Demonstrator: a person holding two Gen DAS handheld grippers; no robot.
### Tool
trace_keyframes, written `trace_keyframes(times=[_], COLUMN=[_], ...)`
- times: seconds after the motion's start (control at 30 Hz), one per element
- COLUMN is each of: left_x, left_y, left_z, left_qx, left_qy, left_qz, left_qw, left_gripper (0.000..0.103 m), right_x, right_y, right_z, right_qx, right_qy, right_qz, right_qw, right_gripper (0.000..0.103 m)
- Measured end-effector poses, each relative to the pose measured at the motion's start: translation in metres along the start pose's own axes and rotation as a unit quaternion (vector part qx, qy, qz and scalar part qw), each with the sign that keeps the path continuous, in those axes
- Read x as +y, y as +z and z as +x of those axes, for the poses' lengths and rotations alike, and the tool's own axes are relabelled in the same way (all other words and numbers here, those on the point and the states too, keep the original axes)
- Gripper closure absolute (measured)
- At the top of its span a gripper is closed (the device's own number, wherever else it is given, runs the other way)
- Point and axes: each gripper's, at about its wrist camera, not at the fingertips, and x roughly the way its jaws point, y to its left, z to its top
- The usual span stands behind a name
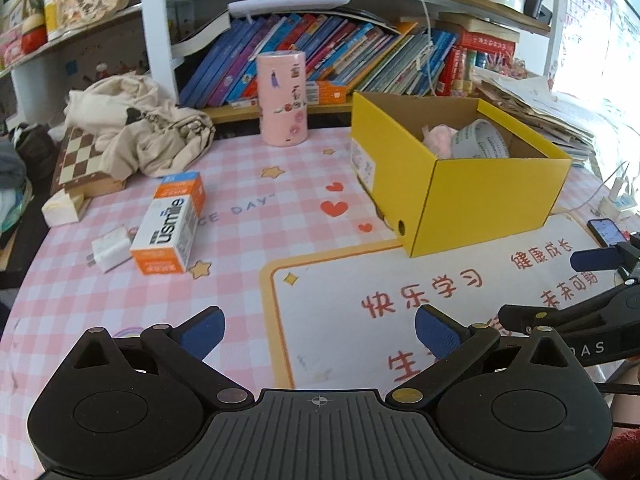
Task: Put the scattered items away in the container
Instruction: 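Withdraw both grippers from the box and move toward the usmile box and charger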
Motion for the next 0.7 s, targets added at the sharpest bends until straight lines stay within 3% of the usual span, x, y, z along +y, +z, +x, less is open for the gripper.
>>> trace_keyframes(times=[0.7], left_x=[0.05], left_y=[-0.021], left_z=[-0.016], left_qx=[-0.003], left_qy=[0.011], left_qz=[-0.018], left_qw=[0.9998], left_gripper=[0.0], right_x=[0.047], right_y=[0.004], right_z=[-0.002], right_qx=[-0.004], right_qy=[0.01], right_qz=[0.0], right_qw=[1.0], right_gripper=[0.0])
